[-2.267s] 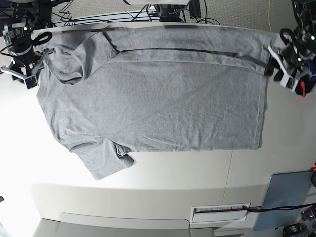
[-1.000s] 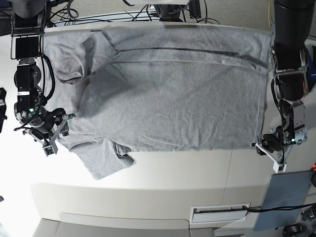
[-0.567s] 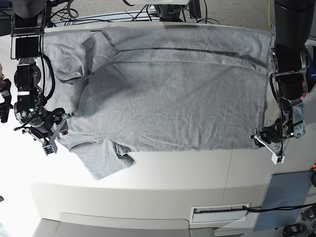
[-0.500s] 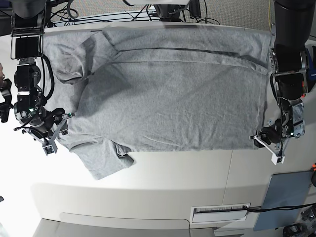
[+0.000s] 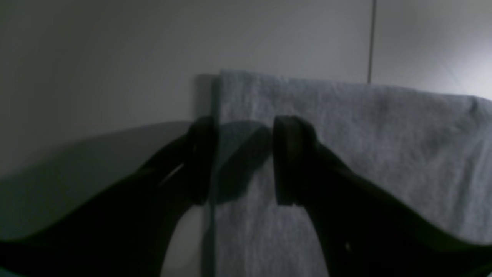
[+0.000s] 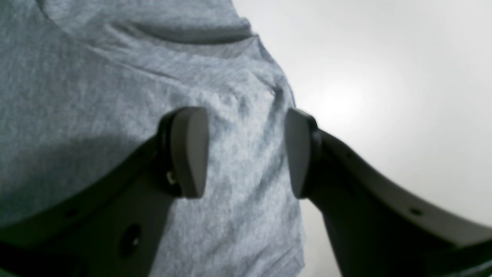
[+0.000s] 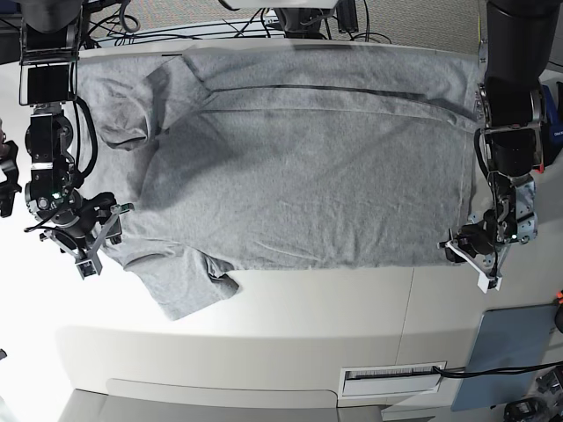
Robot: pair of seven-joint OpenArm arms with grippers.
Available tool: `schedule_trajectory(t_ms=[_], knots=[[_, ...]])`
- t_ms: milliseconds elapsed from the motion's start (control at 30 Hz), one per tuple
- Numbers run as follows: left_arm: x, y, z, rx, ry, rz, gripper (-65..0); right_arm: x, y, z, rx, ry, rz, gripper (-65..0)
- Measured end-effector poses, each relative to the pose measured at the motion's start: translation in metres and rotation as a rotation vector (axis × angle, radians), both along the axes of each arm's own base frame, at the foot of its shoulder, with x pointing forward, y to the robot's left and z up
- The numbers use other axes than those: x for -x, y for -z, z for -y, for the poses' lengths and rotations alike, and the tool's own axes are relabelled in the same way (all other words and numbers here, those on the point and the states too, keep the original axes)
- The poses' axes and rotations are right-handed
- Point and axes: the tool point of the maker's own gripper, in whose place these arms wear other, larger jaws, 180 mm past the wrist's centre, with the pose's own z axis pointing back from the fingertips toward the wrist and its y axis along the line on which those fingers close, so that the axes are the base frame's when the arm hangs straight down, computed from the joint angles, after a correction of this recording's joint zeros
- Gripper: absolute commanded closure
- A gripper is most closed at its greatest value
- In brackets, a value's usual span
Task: Fold the T-shirt properly
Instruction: 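Grasp the hem corners of the shirt with both grippers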
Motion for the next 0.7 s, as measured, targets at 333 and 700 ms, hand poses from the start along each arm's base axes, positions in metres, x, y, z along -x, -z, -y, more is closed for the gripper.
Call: schedule_trajectory(t_ms=[333,700], knots=[[0.003,0.008,0.016,0.029,0.027,0.043,-25.9,0.0,0.0,0.0,-0.001,0.0,0.001,-31.8],[0.004,0.01,0.021,0.031,0.04,0.046,0.0,-0.001,-0.001,0.001,0.014,-0.003,0.011,-31.8]])
